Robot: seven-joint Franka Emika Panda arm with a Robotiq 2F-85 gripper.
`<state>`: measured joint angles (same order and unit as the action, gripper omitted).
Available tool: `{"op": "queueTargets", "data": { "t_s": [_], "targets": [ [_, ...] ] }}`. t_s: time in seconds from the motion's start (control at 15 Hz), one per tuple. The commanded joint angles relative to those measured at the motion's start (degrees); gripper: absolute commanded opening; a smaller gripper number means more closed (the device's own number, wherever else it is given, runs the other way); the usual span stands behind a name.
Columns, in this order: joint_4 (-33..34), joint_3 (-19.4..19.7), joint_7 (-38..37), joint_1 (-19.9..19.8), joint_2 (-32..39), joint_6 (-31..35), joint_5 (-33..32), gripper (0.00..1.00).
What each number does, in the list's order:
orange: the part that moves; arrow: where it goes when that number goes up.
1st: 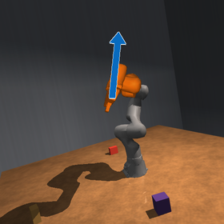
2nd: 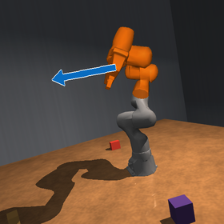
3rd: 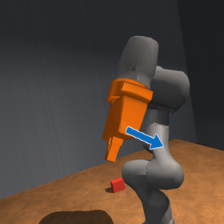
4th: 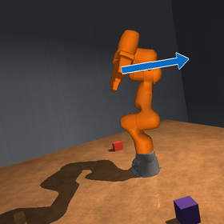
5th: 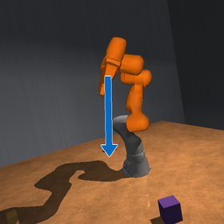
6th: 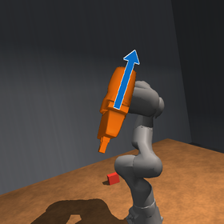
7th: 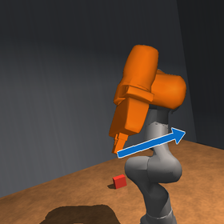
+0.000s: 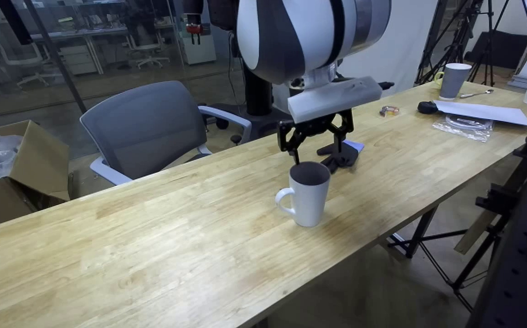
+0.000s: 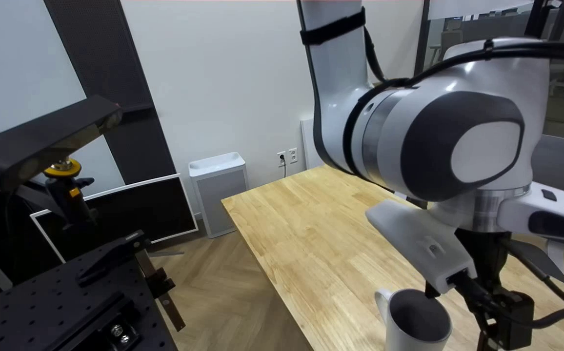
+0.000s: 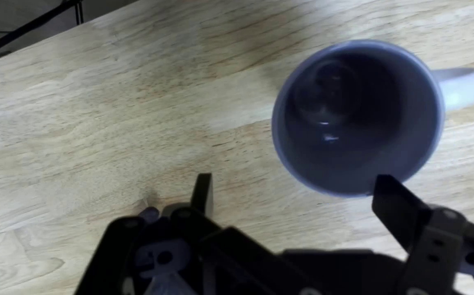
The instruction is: Put the mug towards the edge of the table
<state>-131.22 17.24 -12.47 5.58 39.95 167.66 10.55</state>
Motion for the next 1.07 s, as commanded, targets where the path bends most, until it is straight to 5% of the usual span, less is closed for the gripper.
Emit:
{"op": "queueTargets", "data": {
  "t_s": [0.0, 1.0],
  "targets": [
    [0.0, 1.2, -2.9, 0.9, -4.4, -4.1, -2.5, 1.0],
    [1.0, 0.8, -3.2, -0.8, -8.1, -7.5, -9.0, 1.0]
  ]
}}
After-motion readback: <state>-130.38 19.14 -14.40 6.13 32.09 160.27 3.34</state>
